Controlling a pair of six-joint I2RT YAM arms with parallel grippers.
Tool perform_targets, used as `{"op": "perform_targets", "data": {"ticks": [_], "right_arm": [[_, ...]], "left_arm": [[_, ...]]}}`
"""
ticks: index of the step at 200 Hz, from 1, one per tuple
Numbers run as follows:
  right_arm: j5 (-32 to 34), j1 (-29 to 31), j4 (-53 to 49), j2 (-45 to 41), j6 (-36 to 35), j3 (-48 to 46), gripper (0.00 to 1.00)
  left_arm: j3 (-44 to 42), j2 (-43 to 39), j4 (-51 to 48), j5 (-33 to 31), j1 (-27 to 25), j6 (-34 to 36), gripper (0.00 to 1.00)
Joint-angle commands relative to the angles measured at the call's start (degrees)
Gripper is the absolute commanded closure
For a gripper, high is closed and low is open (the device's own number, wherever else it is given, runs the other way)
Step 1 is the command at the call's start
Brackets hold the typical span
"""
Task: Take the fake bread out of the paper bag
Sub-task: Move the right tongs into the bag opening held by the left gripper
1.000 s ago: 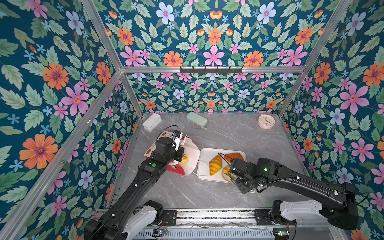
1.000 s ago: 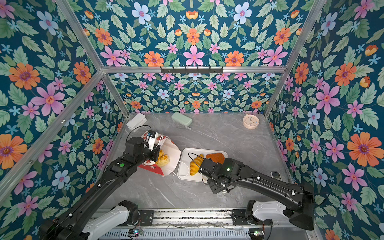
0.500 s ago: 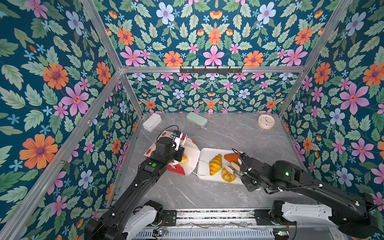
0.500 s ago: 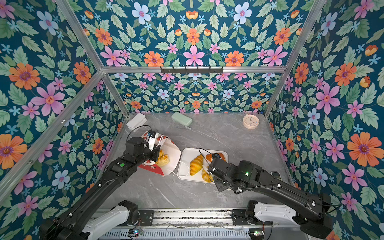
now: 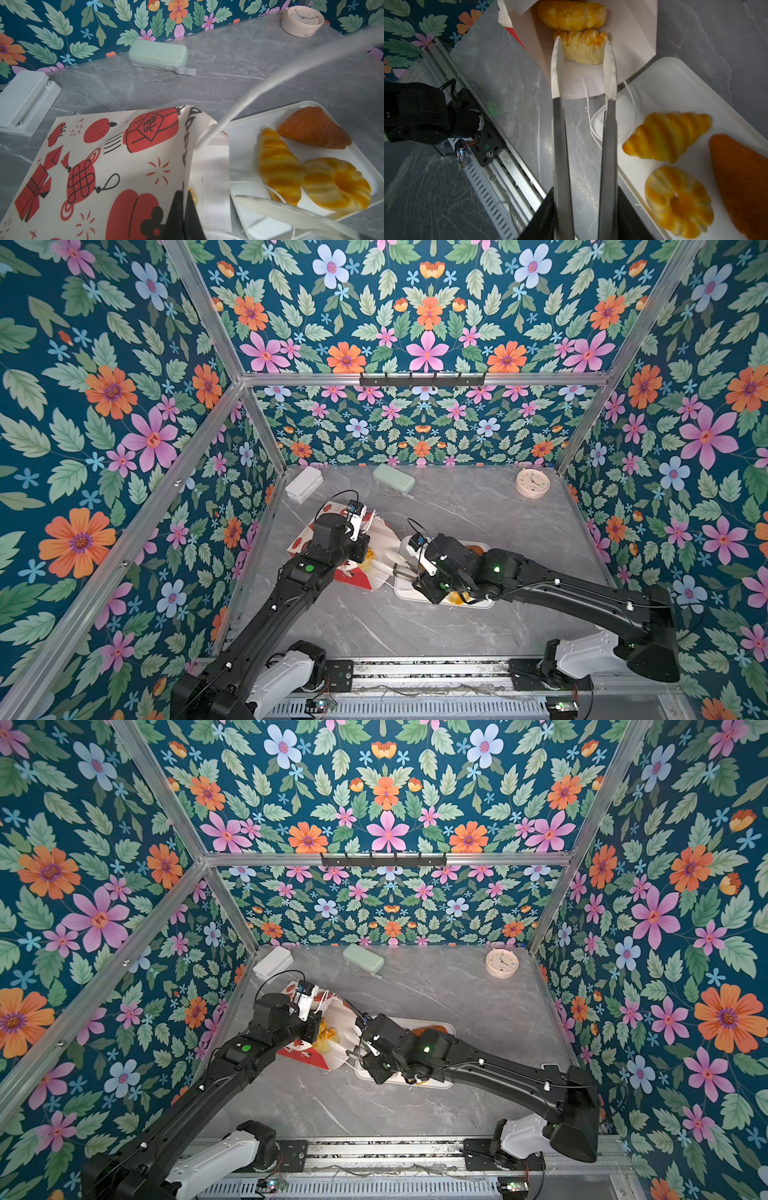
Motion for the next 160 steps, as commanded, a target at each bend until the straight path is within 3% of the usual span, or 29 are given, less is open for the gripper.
{"op": "perform_targets", "data": {"ticks": [1,76,160], "right_arm": [[-2.51,-0.71,6.81,3.32,-2.51,0.92,0.59],[-6.18,-5.41,10.87,7.82,-0.62,-0.42,0.59],[-9.3,-5.56,13.21,10.7,1.99,-2.55,0.63]], "left_arm": [[0.1,-0.43,1.4,0.74,0.03,0.87,1.0],[-0.12,-0.48,1.46,0.52,0.05,1.2,1.0],[-0.29,-0.61,1.58,0.29,-0.01,1.2,1.0]]}}
